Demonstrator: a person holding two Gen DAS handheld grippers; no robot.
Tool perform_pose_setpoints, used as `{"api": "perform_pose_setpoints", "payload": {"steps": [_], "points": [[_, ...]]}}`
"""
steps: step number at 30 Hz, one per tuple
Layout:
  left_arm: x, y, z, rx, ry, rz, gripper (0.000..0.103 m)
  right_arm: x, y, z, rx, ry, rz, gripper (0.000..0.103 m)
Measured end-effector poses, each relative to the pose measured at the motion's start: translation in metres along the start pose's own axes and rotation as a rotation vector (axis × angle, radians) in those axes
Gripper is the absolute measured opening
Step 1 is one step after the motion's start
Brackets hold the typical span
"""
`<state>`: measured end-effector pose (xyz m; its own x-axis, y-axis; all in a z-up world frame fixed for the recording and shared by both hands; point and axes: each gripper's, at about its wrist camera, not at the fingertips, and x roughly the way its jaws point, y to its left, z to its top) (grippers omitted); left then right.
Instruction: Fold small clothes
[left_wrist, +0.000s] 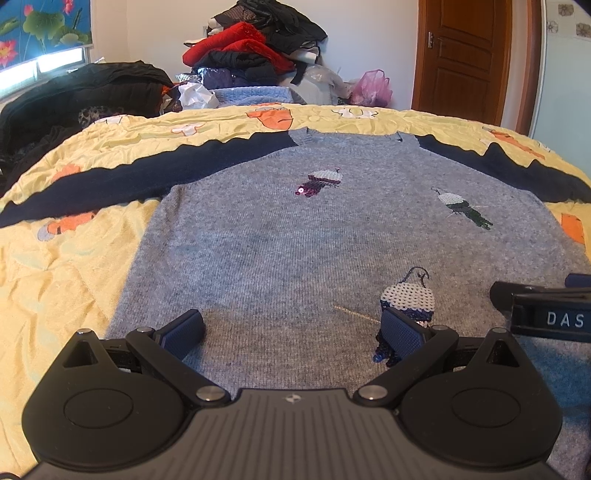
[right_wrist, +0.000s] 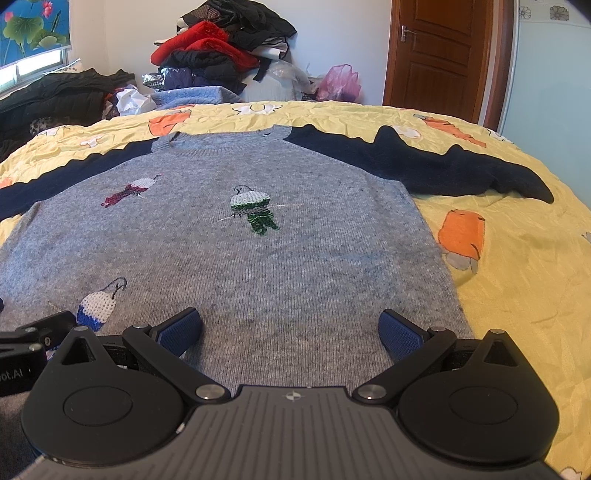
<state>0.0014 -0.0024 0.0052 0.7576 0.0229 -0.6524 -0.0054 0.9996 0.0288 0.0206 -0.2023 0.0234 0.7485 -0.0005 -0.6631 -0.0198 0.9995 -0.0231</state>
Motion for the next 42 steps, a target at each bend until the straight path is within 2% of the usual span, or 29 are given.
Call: {"api": "perform_pose_setpoints", "payload": {"steps": [4, 8, 10, 13, 16, 20, 22, 24, 27, 31, 33, 37, 38, 40, 41, 42], "points": [[0.005, -0.004, 0.006, 0.034, 0.001, -0.012, 0.103, 0.009, 0.001, 0.010, -0.037, 0.021, 0.022, 0.103], [0.011, -0.003, 0.023, 0.021, -0.004, -0.014, 0.103, 0.014, -0.001, 0.027, -0.068, 0.054, 0.069, 0.102], [0.014, -0.003, 0.030, 0.024, -0.031, -0.017, 0.103, 0.006, -0.012, 0.035, -0.052, -0.006, 0.100, 0.103], [0.022, -0.003, 0.036, 0.026, -0.051, -0.014, 0.103, -0.012, -0.047, 0.048, 0.009, -0.164, 0.178, 0.103], [0.038, 0.000, 0.034, 0.015, -0.020, -0.001, 0.103, -0.019, -0.100, 0.061, 0.127, -0.277, 0.230, 0.103], [0.043, 0.007, 0.033, -0.026, -0.004, -0.027, 0.103, -0.001, -0.193, 0.082, 0.341, -0.320, 0.254, 0.102], [0.043, 0.007, 0.032, -0.031, -0.004, -0.031, 0.103, 0.018, -0.246, 0.089, 0.513, -0.303, 0.200, 0.100], [0.043, 0.006, 0.032, -0.026, -0.003, -0.028, 0.103, 0.035, -0.298, 0.089, 0.708, -0.306, 0.129, 0.093], [0.044, 0.005, 0.033, -0.020, -0.002, -0.021, 0.103, 0.064, -0.355, 0.086, 0.892, -0.286, 0.057, 0.088], [0.044, 0.004, 0.033, -0.021, -0.002, -0.021, 0.103, 0.101, -0.390, 0.076, 1.024, -0.230, 0.039, 0.085], [0.044, 0.005, 0.033, -0.020, -0.002, -0.021, 0.103, 0.114, -0.397, 0.072, 1.051, -0.222, 0.064, 0.085], [0.044, 0.005, 0.033, -0.020, -0.002, -0.021, 0.103, 0.136, -0.388, 0.076, 0.991, -0.242, 0.053, 0.085], [0.044, 0.005, 0.033, -0.020, -0.002, -0.021, 0.103, 0.139, -0.386, 0.081, 0.971, -0.246, 0.040, 0.082], [0.044, 0.005, 0.033, -0.021, -0.002, -0.022, 0.103, 0.141, -0.385, 0.089, 0.925, -0.235, 0.007, 0.060], [0.044, 0.005, 0.033, -0.021, -0.002, -0.022, 0.103, 0.144, -0.385, 0.095, 0.904, -0.217, -0.011, 0.033], [0.044, 0.005, 0.033, -0.021, -0.002, -0.022, 0.103, 0.148, -0.385, 0.097, 0.890, -0.198, -0.033, 0.019]]}}
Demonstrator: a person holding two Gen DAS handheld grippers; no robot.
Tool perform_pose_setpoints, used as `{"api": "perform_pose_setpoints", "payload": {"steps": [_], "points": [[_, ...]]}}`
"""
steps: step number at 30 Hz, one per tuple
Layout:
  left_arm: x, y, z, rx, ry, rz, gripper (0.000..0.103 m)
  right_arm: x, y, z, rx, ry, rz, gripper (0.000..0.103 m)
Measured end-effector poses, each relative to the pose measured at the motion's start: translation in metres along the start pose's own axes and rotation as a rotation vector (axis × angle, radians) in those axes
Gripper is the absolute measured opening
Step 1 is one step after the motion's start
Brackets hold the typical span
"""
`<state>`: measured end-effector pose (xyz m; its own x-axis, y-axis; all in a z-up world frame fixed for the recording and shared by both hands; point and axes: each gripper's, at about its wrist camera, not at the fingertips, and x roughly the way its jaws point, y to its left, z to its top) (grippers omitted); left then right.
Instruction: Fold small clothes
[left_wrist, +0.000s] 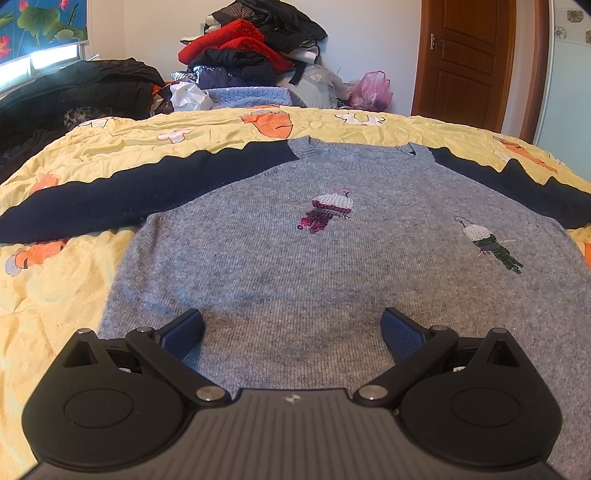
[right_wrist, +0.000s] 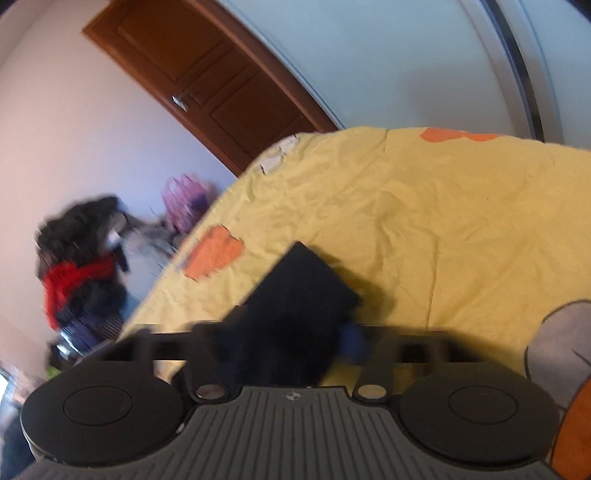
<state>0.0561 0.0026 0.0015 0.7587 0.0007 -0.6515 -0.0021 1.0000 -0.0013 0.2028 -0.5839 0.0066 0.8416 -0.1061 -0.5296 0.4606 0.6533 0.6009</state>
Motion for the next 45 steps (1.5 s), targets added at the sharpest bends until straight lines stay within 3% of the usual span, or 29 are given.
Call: {"api": "perform_pose_setpoints", "payload": {"steps": [3, 9, 12, 16, 21, 26, 29, 31, 32, 34, 36, 41, 43, 45], "points": [[0.000, 0.000, 0.000, -0.001, 0.000, -0.001, 0.103, -0.008, -0.001, 0.001, 0.007, -0.031, -0.004, 0.017], [0.001, 0.001, 0.001, -0.008, -0.002, -0.006, 0.103, -0.046, 0.010, 0.028, -0.013, -0.200, -0.002, 0.016], [0.001, 0.003, 0.001, -0.017, -0.006, -0.012, 0.103, -0.054, 0.021, 0.033, -0.059, -0.178, -0.001, 0.016], [0.001, 0.003, 0.001, -0.019, -0.007, -0.014, 0.103, -0.066, 0.051, 0.021, -0.119, -0.176, 0.064, 0.016], [0.001, 0.003, 0.001, -0.024, -0.009, -0.016, 0.103, -0.091, 0.126, -0.035, -0.332, -0.131, 0.211, 0.016], [0.001, 0.003, 0.001, -0.022, -0.008, -0.014, 0.103, -0.094, 0.206, -0.135, -0.495, 0.050, 0.452, 0.017], [0.000, 0.003, 0.000, -0.021, -0.008, -0.011, 0.103, -0.082, 0.231, -0.193, -0.536, 0.161, 0.479, 0.022], [0.000, 0.003, 0.000, -0.020, -0.008, -0.012, 0.103, -0.067, 0.235, -0.223, -0.573, 0.240, 0.443, 0.044], [0.000, 0.003, 0.000, -0.020, -0.008, -0.012, 0.103, -0.061, 0.235, -0.233, -0.573, 0.300, 0.421, 0.066], [0.000, 0.003, 0.000, -0.021, -0.008, -0.012, 0.103, -0.067, 0.224, -0.240, -0.497, 0.327, 0.439, 0.067], [0.000, 0.003, 0.000, -0.020, -0.008, -0.011, 0.103, -0.089, 0.201, -0.241, -0.398, 0.287, 0.500, 0.069], [-0.002, 0.009, 0.006, -0.047, -0.010, -0.044, 0.103, -0.111, 0.150, -0.230, -0.306, 0.181, 0.497, 0.074], [-0.006, 0.015, 0.019, -0.115, -0.032, -0.138, 0.103, -0.113, 0.132, -0.229, -0.247, 0.177, 0.500, 0.074], [-0.003, 0.021, 0.037, -0.239, -0.013, -0.299, 0.103, -0.114, 0.120, -0.227, -0.163, 0.148, 0.548, 0.074]]}}
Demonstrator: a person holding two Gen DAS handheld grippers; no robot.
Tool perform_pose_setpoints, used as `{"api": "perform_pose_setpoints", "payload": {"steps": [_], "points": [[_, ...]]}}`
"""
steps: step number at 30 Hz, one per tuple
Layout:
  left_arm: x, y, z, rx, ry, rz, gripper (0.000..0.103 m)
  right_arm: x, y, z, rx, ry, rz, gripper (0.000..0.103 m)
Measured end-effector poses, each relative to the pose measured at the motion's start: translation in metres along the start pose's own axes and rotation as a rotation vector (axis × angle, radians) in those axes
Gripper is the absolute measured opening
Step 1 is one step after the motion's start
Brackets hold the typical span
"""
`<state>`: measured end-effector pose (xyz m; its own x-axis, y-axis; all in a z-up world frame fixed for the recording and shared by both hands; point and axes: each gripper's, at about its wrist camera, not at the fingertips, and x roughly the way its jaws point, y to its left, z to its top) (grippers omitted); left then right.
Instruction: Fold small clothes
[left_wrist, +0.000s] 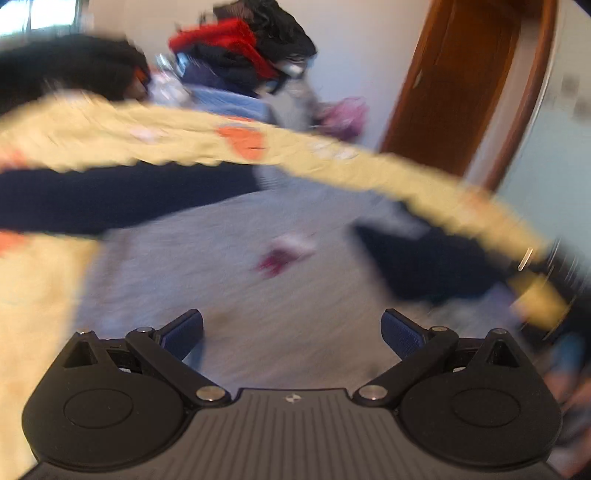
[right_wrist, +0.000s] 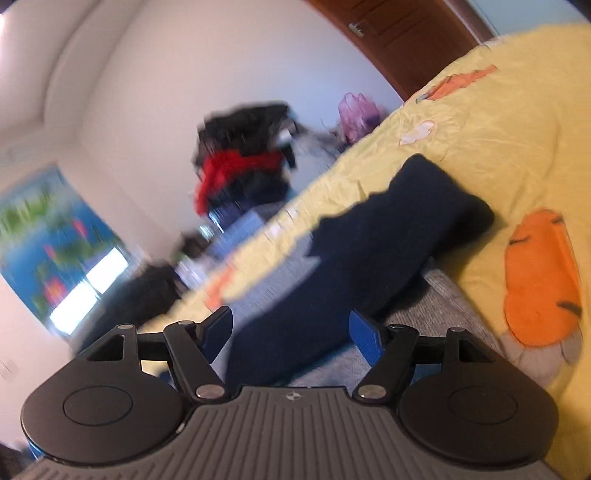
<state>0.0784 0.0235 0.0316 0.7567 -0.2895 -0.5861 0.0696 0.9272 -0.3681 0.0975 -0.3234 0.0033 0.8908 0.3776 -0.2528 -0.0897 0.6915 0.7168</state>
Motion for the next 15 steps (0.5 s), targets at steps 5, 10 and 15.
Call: {"api": "perform_pose_setpoints", "payload": {"steps": [5, 10, 15], "points": [[0.060, 0.003, 0.037, -0.296, 0.163, -0.253, 0.103, -0.004, -0.012, 0.002, 0.055, -0.045, 0.028, 0.076], [0.106, -0.017, 0.047, -0.295, 0.256, -0.280, 0.102, -0.001, -0.027, 0.006, 0.164, -0.027, 0.055, 0.076], [0.120, -0.034, 0.049, -0.232, 0.258, -0.227, 0.036, 0.000, -0.028, 0.005, 0.168, -0.028, 0.064, 0.077]]}}
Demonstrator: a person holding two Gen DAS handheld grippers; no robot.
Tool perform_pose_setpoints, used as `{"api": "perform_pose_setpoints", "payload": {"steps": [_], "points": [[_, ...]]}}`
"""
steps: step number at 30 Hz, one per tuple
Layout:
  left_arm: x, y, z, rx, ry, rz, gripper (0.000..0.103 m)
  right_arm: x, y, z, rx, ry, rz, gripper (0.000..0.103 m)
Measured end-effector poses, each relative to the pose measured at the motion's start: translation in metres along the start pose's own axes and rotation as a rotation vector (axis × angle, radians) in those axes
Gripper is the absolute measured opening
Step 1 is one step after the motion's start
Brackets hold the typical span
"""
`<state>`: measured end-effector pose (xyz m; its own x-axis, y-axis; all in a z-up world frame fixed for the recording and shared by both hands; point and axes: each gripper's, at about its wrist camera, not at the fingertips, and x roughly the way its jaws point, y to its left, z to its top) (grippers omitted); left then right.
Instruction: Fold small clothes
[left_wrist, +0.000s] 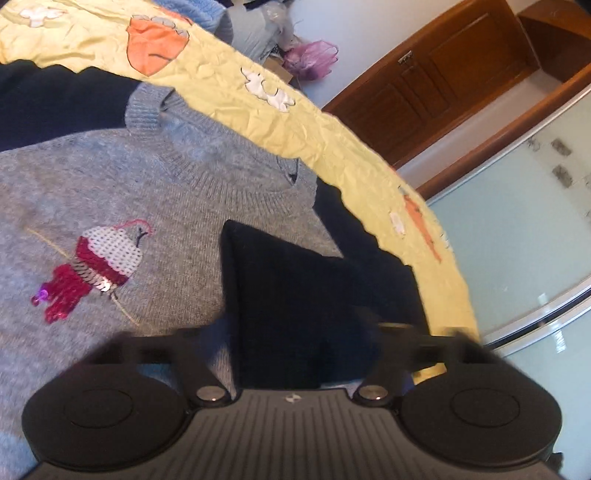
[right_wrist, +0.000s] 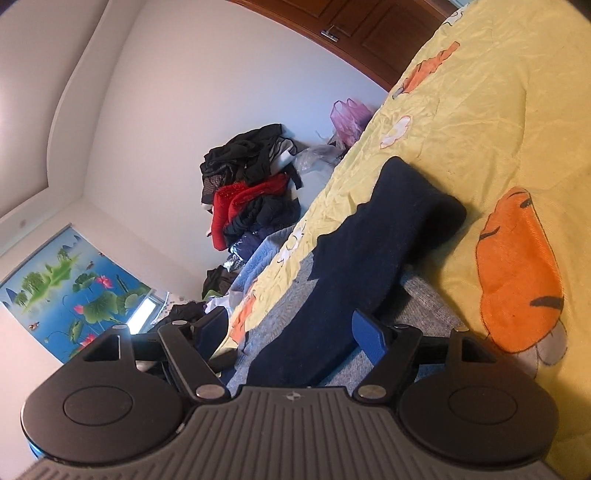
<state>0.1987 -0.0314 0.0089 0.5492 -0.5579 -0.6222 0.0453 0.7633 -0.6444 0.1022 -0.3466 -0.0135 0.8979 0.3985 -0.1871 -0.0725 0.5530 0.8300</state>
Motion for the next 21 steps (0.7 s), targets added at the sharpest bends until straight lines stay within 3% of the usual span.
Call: {"api": "perform_pose_setpoints", "payload": {"steps": [2, 5, 9, 13, 16, 21], "points": [[0.005, 0.003, 0.002, -0.007, 0.017, 0.028, 0.017, 0.001, 0.000, 0.000, 0.007, -0.005, 0.003, 0.077], [0.003, 0.001, 0.003, 0.025, -0.004, 0.058, 0.009, 0.001, -0.001, 0.000, 0.009, -0.008, 0.006, 0.078], [-0.013, -0.016, 0.005, 0.120, -0.067, 0.107, 0.007, 0.001, -0.001, 0.000, 0.003, -0.008, 0.007, 0.079], [-0.054, -0.025, 0.008, 0.195, -0.169, 0.125, 0.007, 0.002, -0.001, 0.001, -0.001, -0.008, 0.007, 0.079], [-0.075, -0.006, 0.010, 0.204, -0.202, 0.188, 0.007, 0.003, 0.000, 0.001, -0.007, -0.006, 0.006, 0.080], [-0.084, 0.046, 0.012, 0.104, -0.185, 0.288, 0.007, 0.004, 0.000, 0.001, -0.018, -0.003, 0.006, 0.081]]}}
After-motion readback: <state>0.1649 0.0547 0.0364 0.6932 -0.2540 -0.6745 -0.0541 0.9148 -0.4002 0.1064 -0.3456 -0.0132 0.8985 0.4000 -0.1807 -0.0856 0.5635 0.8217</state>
